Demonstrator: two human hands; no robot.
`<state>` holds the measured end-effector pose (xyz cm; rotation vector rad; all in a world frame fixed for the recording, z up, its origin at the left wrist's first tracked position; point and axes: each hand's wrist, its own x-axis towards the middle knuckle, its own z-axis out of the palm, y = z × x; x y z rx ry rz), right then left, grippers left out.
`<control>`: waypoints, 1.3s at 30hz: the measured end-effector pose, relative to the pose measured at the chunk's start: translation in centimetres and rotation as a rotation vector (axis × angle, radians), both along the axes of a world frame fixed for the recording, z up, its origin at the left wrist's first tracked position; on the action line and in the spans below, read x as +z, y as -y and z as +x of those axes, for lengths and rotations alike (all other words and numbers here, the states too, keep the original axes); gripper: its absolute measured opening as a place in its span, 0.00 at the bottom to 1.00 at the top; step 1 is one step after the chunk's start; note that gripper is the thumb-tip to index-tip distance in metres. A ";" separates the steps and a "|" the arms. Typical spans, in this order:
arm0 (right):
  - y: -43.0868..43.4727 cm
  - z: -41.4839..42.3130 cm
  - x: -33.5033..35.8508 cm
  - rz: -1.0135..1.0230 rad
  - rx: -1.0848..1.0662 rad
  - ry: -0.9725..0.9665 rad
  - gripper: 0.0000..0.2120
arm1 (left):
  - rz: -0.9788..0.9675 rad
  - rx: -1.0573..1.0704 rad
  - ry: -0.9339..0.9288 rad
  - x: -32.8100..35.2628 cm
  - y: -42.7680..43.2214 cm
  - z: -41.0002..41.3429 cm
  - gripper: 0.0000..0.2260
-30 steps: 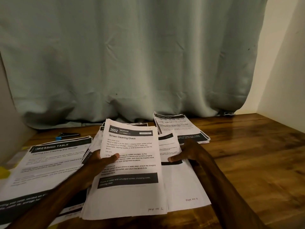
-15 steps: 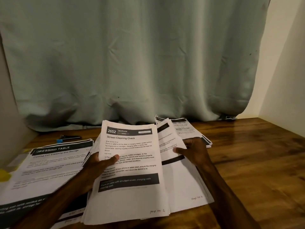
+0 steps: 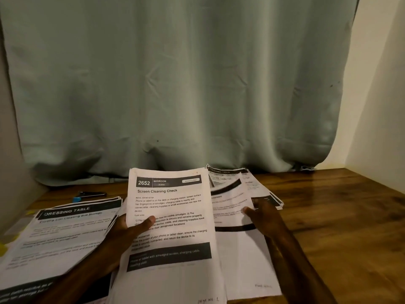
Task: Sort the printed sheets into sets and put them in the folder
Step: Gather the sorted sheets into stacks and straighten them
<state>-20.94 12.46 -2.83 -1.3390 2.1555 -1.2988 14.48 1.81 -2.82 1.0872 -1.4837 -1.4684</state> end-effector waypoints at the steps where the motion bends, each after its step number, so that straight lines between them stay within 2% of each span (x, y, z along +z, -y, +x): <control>1: 0.1 -0.1 -0.2 0.041 -0.045 -0.095 0.12 | -0.005 -0.001 -0.006 -0.3 0.3 0.1 0.39; 3: 0.2 -0.3 -0.1 0.027 -0.141 -0.232 0.10 | -0.010 -0.008 -0.023 -0.4 0.5 0.0 0.41; 4: 0.1 -0.1 0.3 -0.039 -0.174 -0.248 0.09 | -0.015 -0.016 -0.034 -0.3 0.4 -0.1 0.38; 7: -0.3 1.0 1.4 -0.334 -0.134 -0.148 0.08 | -0.035 -0.015 -0.098 0.1 0.2 -0.5 0.20; 9: -0.6 2.6 2.4 -0.485 -0.097 -0.128 0.07 | -0.021 -0.016 -0.156 0.4 0.1 -0.5 0.15; 11: -0.9 4.0 3.0 -0.620 -0.067 -0.101 0.09 | 0.010 -0.042 -0.235 0.7 0.3 -0.2 0.18; 15: -1.3 4.1 3.5 -0.788 -0.078 0.108 0.09 | 0.123 -0.112 -0.409 1.5 0.3 0.5 0.19; 18: -1.0 3.3 3.4 -0.803 -0.112 0.261 0.12 | 0.150 -0.144 -0.473 1.9 0.0 0.5 0.18; 25: -0.5 3.7 3.4 -0.805 -0.093 0.276 0.10 | 0.179 -0.123 -0.500 1.8 0.0 0.3 0.19; 28: -0.7 4.1 3.3 -0.815 -0.119 0.193 0.08 | 0.201 -0.117 -0.515 1.9 0.0 0.5 0.20; 32: -1.3 6.0 3.3 -0.884 -0.146 -0.114 0.08 | 0.216 -0.148 -0.536 2.3 -0.3 0.5 0.20; 35: -1.6 8.3 3.2 -0.968 -0.037 -0.305 0.06 | 0.227 -0.160 -0.549 2.7 -0.7 0.3 0.20; 39: -2.0 11.7 2.9 -1.048 0.185 -0.346 0.08 | 0.266 -0.164 -0.574 2.7 -0.5 0.4 0.20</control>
